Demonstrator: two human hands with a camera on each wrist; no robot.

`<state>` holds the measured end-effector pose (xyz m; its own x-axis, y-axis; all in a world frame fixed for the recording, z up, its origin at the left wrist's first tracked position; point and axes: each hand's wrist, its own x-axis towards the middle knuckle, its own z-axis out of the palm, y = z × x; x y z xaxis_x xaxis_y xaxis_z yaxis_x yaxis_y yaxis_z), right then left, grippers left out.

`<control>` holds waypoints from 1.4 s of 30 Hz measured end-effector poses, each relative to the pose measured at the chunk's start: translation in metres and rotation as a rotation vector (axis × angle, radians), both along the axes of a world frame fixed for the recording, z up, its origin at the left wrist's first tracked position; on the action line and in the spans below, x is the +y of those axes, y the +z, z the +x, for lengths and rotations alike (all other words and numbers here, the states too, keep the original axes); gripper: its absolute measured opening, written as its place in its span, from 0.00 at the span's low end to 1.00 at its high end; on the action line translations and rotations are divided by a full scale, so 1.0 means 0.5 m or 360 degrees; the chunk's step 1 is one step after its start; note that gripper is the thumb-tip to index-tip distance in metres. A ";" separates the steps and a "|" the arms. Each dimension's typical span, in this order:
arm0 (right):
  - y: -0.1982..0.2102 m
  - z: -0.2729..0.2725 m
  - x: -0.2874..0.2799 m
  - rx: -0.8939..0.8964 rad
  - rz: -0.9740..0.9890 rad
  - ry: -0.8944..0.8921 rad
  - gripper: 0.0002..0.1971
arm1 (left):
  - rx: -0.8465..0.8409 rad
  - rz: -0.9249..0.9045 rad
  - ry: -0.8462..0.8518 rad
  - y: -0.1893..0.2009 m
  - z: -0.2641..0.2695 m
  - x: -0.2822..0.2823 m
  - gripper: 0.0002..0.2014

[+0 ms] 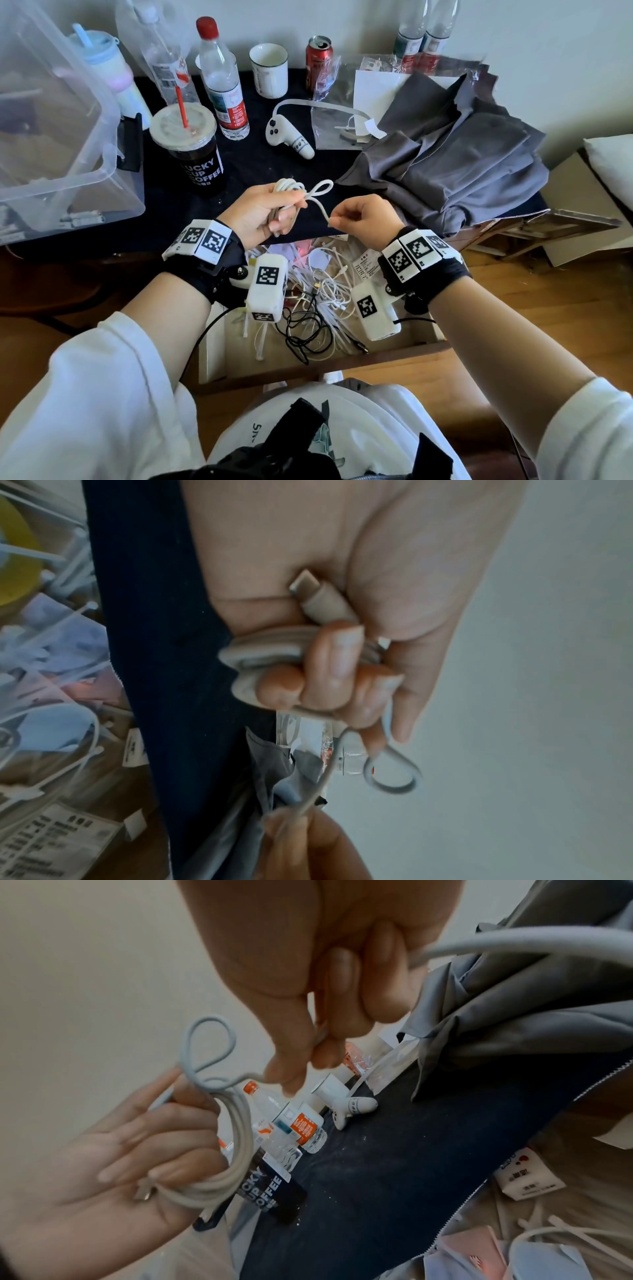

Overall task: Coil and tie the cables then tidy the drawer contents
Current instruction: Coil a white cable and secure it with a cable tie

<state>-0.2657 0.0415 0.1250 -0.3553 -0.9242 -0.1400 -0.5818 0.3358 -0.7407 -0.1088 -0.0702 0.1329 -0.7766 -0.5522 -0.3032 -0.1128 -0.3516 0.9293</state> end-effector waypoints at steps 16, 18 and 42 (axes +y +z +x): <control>0.026 -0.013 -0.003 -0.0179 -0.0253 -0.0267 0.14 | -0.0167 -0.0004 0.0163 -0.031 -0.003 0.000 0.10; 0.018 -0.004 -0.010 -0.0205 -0.0245 -0.0231 0.13 | -0.0175 -0.0025 0.0151 -0.026 -0.007 0.005 0.10; 0.030 -0.021 -0.022 -0.0965 -0.0292 -0.0427 0.15 | 0.0189 0.0583 -0.0554 0.003 0.002 0.021 0.14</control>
